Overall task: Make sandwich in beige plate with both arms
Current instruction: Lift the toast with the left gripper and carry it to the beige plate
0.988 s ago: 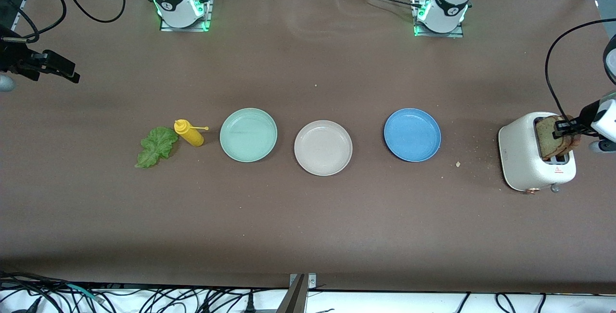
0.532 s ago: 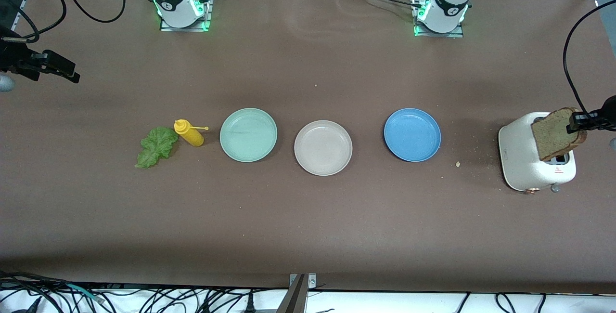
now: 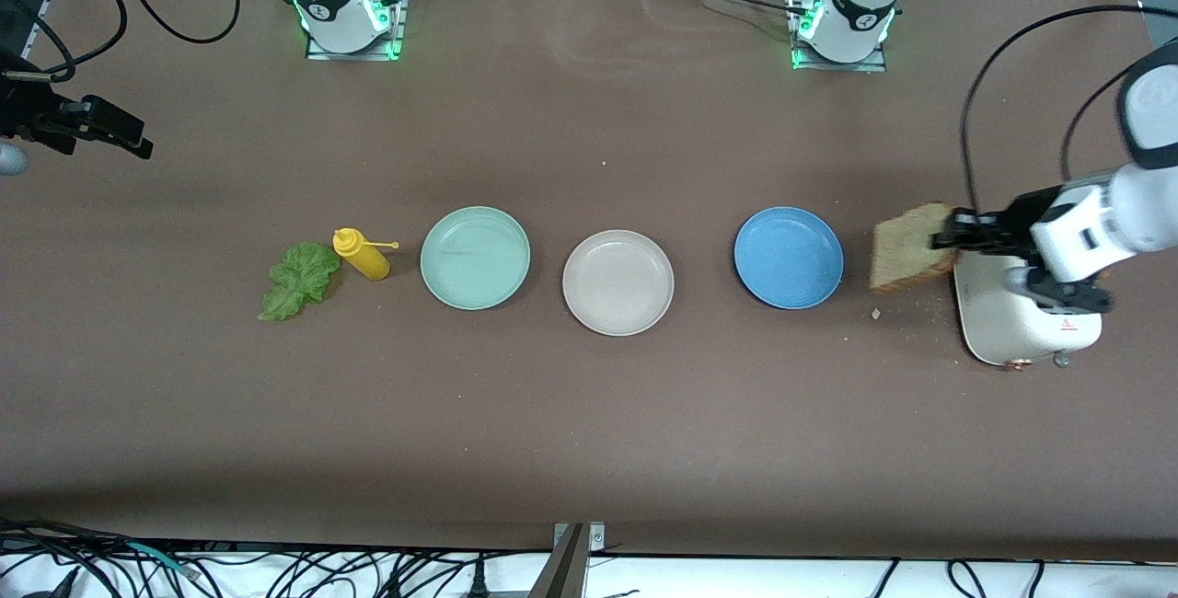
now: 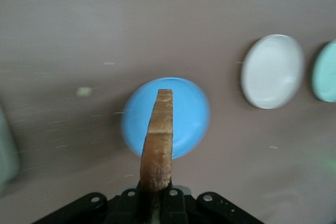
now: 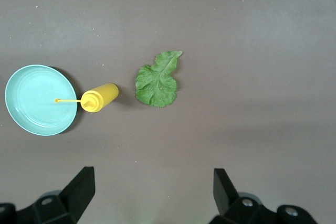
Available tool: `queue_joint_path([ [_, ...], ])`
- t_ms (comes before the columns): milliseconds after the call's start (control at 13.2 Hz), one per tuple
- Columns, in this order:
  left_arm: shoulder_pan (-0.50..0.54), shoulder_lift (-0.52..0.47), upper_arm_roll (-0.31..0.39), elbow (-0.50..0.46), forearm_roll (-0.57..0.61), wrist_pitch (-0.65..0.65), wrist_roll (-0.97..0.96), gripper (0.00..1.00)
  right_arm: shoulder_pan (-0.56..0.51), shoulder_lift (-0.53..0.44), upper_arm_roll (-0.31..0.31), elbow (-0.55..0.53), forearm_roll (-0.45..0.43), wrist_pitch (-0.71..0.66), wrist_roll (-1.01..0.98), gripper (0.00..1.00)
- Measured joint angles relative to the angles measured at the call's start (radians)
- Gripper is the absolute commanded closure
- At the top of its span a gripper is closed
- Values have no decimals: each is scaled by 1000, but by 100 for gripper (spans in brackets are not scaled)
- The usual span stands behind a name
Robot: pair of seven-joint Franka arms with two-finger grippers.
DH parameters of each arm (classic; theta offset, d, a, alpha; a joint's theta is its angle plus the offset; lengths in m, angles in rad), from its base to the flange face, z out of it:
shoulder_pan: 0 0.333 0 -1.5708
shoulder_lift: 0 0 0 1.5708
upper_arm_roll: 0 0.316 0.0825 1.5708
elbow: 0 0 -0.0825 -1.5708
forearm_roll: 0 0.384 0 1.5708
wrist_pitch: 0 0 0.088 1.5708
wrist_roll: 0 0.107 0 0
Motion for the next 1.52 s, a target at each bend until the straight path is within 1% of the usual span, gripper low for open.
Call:
queue_joint_path([
  [76,-16,39,-4,-1,-82,-2,4,100,0,0,0,0,0,0,0,0],
  [304,-83,161,-23,10,-240,10,26,100,0,1,0,1,0,0,0,0],
  [456,-156,215,-27,39,-316,79,24,100,0,1,0,1,0,0,0,0],
  [684,-265,251,-28,58,-365,197,-32,100,0,1,0,1,0,0,0,0],
  [912,-344,286,-28,59,-372,292,-129,100,0,1,0,1,0,0,0,0],
  [1140,-380,332,-28,58,-437,358,-138,100,0,1,0,1,0,-1,0,0],
  [1519,-425,399,-28,59,-512,469,-138,100,0,1,0,2,0,-1,0,0],
])
